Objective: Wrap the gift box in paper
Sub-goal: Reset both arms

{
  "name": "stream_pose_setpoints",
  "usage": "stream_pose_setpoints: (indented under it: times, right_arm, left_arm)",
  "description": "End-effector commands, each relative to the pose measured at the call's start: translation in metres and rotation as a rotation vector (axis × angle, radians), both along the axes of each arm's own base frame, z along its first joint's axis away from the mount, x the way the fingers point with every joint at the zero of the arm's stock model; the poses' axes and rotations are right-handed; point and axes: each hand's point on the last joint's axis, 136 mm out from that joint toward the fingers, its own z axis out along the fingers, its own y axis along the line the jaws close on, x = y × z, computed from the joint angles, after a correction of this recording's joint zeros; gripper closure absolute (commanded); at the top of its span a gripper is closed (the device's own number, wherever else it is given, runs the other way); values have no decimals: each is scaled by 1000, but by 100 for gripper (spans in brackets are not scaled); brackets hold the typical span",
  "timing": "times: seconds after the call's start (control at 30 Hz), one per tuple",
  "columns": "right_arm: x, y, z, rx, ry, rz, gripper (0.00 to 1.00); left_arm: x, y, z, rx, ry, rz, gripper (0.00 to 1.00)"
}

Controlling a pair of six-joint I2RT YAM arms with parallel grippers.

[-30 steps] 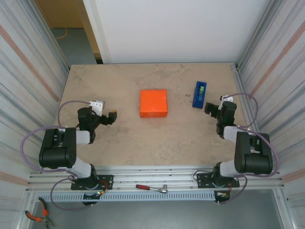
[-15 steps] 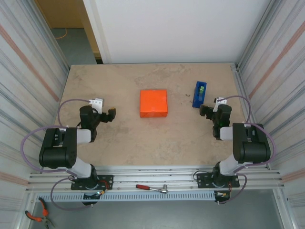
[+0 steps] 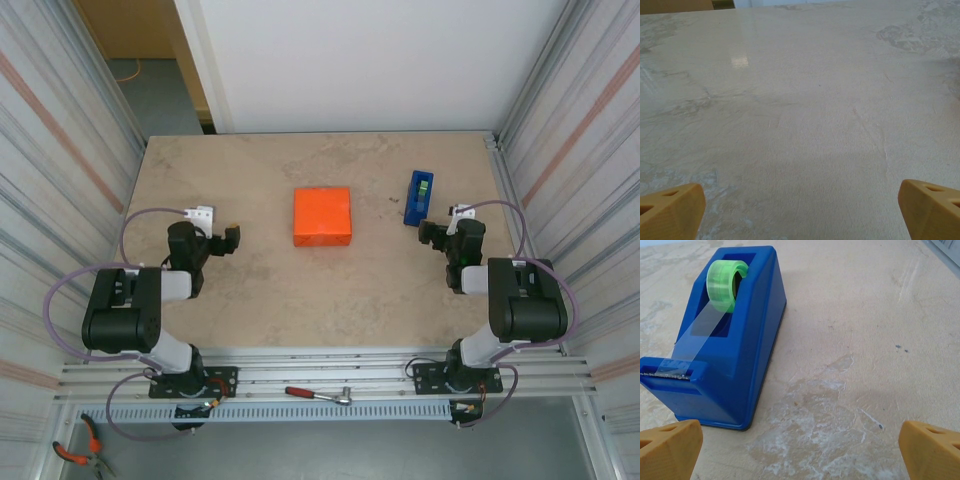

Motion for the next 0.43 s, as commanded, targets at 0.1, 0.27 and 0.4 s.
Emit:
stream_pose_setpoints:
  times: [0.1, 0.27, 0.4]
  right_arm:
    - [5, 1, 10, -10, -27, 10, 1]
    - [6, 0, 9, -2, -21, 12, 1]
    - [4, 1, 10, -8, -31, 12, 1]
  left_arm:
    - [3, 1, 7, 1, -17, 12, 1]
    - [3, 1, 6, -1, -15, 12, 1]
    - [3, 1, 7, 0, -18, 12, 1]
